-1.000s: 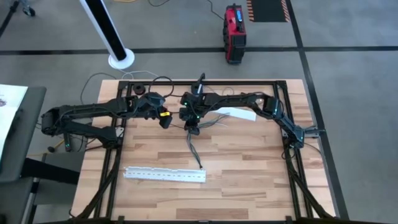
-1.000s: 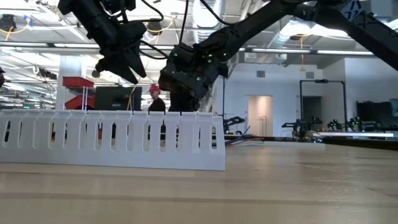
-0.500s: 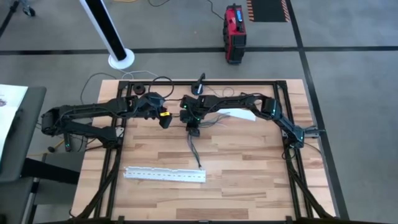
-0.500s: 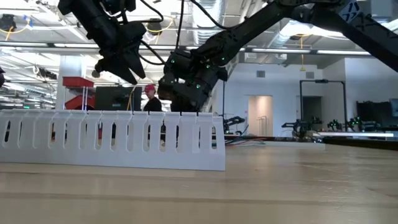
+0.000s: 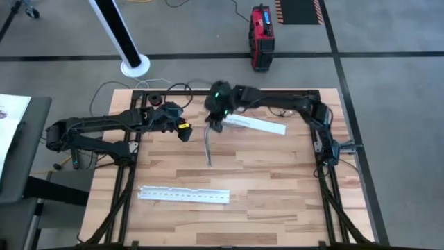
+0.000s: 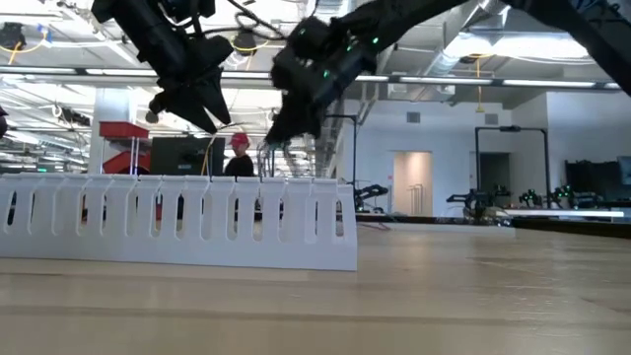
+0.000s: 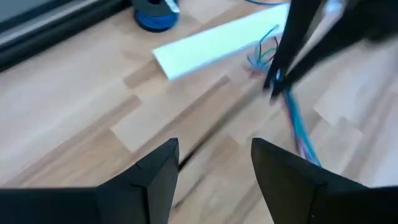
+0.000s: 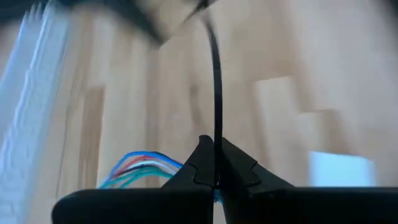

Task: Ziptie cables
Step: Wrap the colored cables with the black zip tie

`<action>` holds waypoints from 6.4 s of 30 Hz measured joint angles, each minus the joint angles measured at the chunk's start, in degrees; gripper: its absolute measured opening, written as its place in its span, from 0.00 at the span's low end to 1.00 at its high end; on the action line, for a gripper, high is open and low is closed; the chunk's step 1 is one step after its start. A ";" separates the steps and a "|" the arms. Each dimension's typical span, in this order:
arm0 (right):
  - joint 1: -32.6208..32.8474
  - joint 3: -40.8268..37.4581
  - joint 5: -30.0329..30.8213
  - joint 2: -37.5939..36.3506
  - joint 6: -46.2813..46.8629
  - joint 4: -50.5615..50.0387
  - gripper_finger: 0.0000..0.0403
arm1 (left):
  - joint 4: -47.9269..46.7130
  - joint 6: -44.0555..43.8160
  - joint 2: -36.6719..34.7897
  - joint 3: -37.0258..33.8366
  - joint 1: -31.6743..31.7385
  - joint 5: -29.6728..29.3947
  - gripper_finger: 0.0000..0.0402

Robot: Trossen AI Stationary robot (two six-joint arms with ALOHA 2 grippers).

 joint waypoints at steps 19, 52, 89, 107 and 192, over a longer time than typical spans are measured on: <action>0.76 0.08 9.83 -17.57 20.07 2.66 0.00 | 27.95 -1.52 -2.69 -3.99 -0.77 3.29 0.49; 2.20 0.00 19.12 -15.92 38.35 10.80 0.00 | 42.49 20.65 -1.33 -2.64 -6.97 -13.33 0.49; 3.92 0.06 15.85 -11.92 45.42 18.81 0.00 | 49.73 21.77 1.40 -2.80 -8.20 -20.21 0.49; 3.58 0.13 12.42 -11.31 45.05 17.30 0.00 | 48.17 25.31 1.75 -2.75 -12.57 -26.48 0.25; 11.63 0.21 12.76 -9.45 28.00 -7.12 0.00 | 13.95 6.34 -23.17 -2.54 -16.63 -9.19 0.19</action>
